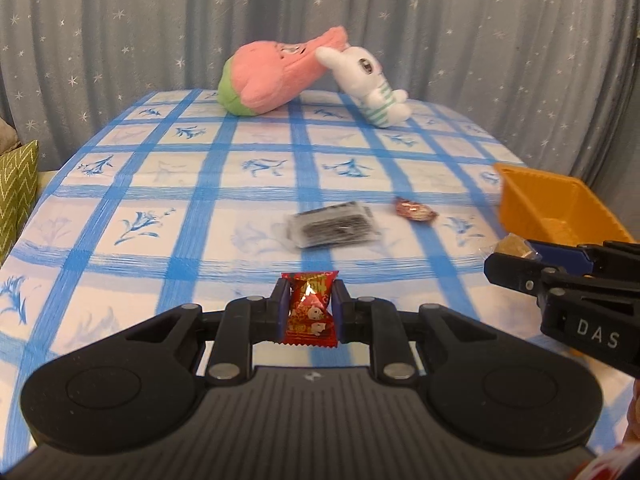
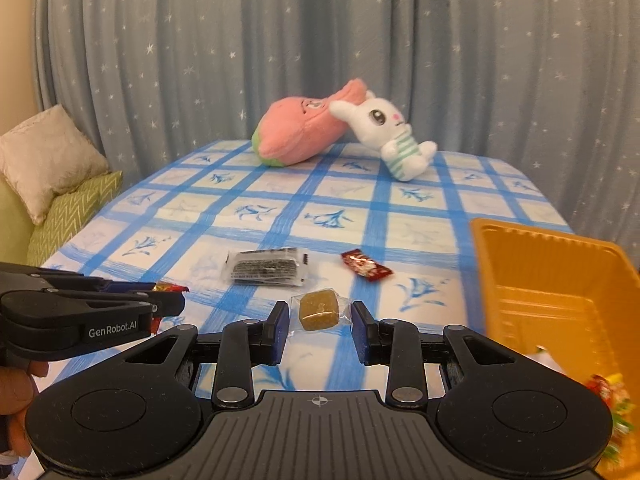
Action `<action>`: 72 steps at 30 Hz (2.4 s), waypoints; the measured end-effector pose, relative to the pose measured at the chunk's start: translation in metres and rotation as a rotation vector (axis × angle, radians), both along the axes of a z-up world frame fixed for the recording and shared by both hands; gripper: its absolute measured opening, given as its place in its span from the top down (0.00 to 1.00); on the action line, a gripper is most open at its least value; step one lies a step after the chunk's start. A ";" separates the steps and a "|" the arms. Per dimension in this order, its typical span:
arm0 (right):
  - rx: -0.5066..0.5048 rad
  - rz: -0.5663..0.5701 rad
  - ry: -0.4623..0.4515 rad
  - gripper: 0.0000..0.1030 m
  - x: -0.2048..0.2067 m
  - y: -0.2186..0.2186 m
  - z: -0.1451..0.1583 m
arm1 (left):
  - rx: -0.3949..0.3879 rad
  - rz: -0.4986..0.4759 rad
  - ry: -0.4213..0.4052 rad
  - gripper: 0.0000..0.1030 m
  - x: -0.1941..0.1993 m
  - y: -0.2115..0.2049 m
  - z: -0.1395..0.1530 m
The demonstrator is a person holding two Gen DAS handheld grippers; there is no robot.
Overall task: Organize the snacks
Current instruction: 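Carry the red candy and amber candy over the orange tray with both grippers, then open both grippers to drop the red candy and amber candy into the tray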
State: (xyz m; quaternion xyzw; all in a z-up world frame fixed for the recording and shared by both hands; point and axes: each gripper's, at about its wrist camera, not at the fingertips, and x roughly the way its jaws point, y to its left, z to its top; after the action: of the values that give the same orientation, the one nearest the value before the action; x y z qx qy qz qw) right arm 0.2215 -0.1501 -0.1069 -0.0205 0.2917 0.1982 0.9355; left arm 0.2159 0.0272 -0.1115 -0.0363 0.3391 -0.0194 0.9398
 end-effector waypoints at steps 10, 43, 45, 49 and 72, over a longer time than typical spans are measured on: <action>0.005 -0.073 -0.053 0.67 -0.046 -0.061 0.029 | -0.031 -0.035 -0.032 0.81 -0.038 -0.045 0.031; 0.040 -0.274 0.008 0.67 -0.035 -0.223 0.047 | -0.013 -0.359 -0.040 0.81 -0.017 -0.211 0.046; 0.034 -0.273 0.018 0.67 -0.033 -0.224 0.045 | -0.015 -0.368 -0.033 0.81 -0.014 -0.215 0.042; 0.027 -0.277 0.032 0.67 -0.027 -0.226 0.041 | -0.015 -0.388 -0.026 0.81 -0.009 -0.222 0.037; 0.051 -0.273 0.044 0.67 -0.027 -0.228 0.039 | -0.002 -0.303 -0.021 0.73 -0.022 -0.178 0.034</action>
State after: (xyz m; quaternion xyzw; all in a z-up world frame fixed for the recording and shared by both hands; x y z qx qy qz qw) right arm 0.1948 -0.3781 -0.0683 0.0474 0.3071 0.0765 0.9474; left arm 0.1943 -0.1505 -0.0776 0.0147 0.3309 -0.1616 0.9296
